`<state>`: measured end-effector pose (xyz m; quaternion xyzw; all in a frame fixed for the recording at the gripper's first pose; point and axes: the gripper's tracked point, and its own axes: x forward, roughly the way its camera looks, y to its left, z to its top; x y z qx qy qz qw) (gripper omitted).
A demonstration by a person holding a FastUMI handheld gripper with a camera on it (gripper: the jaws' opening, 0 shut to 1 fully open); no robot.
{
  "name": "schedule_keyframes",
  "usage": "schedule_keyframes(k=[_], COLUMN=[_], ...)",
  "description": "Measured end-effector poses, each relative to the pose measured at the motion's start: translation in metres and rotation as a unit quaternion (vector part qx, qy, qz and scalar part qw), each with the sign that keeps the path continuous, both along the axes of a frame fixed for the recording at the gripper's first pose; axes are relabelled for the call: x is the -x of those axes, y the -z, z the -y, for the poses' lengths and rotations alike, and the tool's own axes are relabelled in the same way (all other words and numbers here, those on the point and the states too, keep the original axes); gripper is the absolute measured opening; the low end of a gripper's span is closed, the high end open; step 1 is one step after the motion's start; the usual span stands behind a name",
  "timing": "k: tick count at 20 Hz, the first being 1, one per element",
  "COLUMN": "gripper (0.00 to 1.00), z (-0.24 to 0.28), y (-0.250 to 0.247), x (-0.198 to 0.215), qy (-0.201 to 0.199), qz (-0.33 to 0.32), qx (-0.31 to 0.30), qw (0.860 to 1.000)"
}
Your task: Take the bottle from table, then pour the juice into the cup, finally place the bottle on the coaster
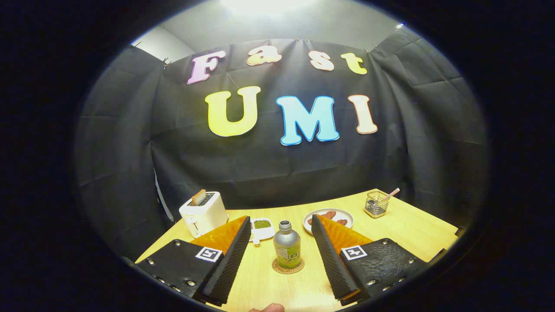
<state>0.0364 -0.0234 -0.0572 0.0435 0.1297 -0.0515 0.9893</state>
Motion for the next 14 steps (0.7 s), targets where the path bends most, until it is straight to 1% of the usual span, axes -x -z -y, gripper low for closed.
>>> schedule_keyframes(k=[5, 11, 14], gripper=[0.85, 0.85, 0.85], z=[-0.006, -0.015, -0.019], y=[-0.018, -0.032, -0.031], x=[0.019, 0.029, 0.031], qy=[-0.019, -0.031, -0.037], qz=[0.013, 0.033, 0.029], qx=[0.016, 0.008, 0.005], qw=[1.0, 0.999, 0.999])
